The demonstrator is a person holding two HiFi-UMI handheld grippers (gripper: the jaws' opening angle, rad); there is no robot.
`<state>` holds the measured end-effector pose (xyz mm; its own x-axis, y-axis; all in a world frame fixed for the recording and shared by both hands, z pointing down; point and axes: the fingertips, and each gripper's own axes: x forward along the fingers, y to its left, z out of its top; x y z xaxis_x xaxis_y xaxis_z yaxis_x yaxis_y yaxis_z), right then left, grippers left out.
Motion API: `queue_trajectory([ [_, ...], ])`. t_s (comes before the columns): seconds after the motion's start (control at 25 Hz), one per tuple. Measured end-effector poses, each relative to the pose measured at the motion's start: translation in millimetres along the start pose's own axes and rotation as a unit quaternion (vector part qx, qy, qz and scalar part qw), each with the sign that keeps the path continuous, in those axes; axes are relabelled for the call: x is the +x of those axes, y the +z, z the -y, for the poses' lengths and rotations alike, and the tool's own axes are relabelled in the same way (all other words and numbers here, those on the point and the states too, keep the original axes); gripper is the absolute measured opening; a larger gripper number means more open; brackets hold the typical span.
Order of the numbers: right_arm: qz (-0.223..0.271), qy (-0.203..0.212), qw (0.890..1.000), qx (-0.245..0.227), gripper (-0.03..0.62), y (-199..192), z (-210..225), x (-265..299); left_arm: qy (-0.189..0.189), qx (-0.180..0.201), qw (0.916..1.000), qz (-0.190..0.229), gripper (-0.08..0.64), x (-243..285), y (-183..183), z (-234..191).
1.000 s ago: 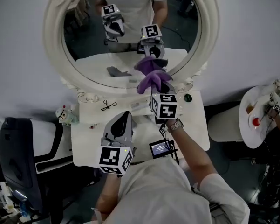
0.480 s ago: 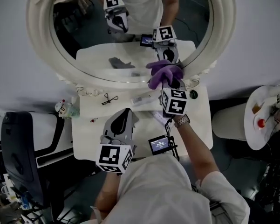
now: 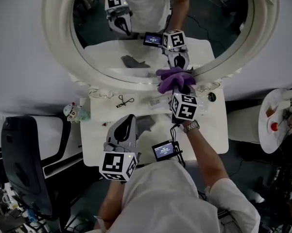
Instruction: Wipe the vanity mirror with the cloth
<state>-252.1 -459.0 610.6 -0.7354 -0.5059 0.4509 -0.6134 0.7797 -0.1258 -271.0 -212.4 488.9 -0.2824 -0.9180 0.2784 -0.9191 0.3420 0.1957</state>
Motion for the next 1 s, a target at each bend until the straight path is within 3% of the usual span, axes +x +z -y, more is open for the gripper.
queue_trajectory([
  [0.44, -0.036, -0.027, 0.999, 0.013, 0.055, -22.2, -56.0, 16.9, 0.004, -0.009, 0.9999, -0.006, 0.000, -37.8, -8.4, -68.5],
  [0.76, -0.040, -0.010, 0.999, -0.010, 0.057, -17.4, -115.8, 20.5, 0.016, -0.018, 0.9997, 0.004, 0.000, -69.5, -11.3, -110.3],
  [1.0, -0.025, 0.029, 0.998, -0.043, 0.057, -1.1, -176.1, 17.3, 0.019, -0.025, 0.9995, 0.009, 0.000, -91.0, -15.3, -126.1],
])
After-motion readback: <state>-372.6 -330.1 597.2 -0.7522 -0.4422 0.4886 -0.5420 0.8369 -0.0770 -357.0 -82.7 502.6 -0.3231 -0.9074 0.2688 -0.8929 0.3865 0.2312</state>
